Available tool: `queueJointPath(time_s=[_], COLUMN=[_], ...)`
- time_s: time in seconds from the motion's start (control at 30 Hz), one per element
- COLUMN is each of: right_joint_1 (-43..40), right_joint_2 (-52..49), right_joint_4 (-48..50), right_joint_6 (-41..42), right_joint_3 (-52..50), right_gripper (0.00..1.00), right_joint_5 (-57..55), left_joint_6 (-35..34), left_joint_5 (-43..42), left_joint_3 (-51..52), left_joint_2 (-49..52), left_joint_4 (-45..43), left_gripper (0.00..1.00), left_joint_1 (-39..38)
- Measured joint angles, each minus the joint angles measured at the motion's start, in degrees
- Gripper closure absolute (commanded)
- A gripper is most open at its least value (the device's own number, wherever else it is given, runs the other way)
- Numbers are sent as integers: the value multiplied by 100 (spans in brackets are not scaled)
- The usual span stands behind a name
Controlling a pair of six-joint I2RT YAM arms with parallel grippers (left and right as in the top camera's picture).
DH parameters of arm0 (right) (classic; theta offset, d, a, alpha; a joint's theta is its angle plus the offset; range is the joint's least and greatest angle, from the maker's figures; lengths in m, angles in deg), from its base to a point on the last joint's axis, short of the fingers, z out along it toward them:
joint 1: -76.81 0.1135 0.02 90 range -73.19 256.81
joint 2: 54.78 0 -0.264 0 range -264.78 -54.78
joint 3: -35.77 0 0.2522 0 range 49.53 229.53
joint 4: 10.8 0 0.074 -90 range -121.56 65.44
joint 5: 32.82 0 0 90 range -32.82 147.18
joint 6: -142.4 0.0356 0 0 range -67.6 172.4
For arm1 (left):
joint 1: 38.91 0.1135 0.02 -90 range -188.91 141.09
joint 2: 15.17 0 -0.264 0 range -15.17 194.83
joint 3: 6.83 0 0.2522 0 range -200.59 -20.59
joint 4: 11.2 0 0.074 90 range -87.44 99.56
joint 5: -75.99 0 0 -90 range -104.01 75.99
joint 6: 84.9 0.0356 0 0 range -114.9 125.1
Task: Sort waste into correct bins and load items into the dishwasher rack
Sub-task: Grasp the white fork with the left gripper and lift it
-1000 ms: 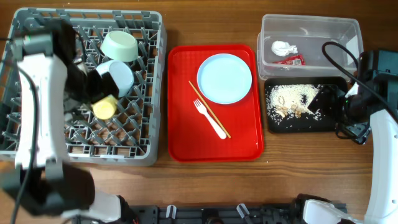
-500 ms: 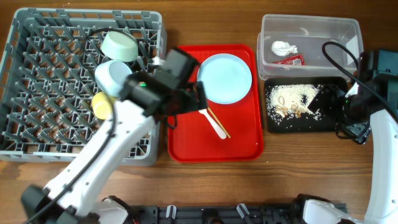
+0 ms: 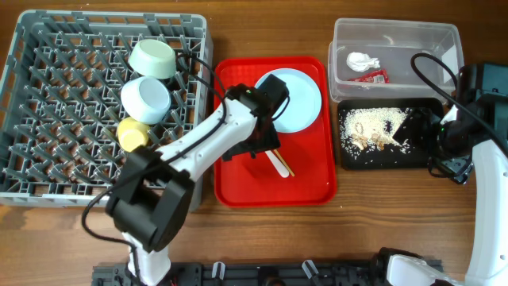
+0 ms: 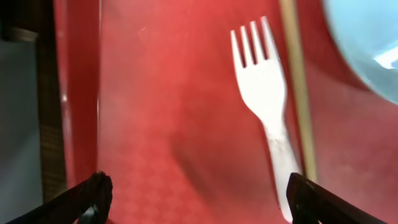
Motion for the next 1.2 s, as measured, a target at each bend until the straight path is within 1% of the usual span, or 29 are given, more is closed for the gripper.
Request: queueJointPath(time_s=[0.23, 0.67, 0.93, 1.1, 1.13, 1.2], right_joint_1=[0, 0, 0, 0, 0, 0], right_joint_2=[0, 0, 0, 0, 0, 0], right_joint_4=[-2, -11, -22, -24, -24, -24], right_joint_6=[-20, -22, -22, -24, -24, -24], right_joint_3=[0, 0, 0, 0, 0, 0], right_gripper=[0, 0, 0, 0, 0, 0], right_joint_5=[0, 0, -2, 0, -2, -2], left_joint_6=[-2, -2, -2, -17, -22, -44], left_joint_5=[39, 37, 37, 35, -9, -61], left_joint_3=[0, 33, 59, 323, 400, 531], left_joint_2=[468, 470, 470, 470, 466, 393], left_joint_4=[-238, -407, -448, -645, -721, -837], left_gripper=[8, 7, 7, 11, 14, 29], left_joint_1=[-2, -216, -214, -214, -214, -214])
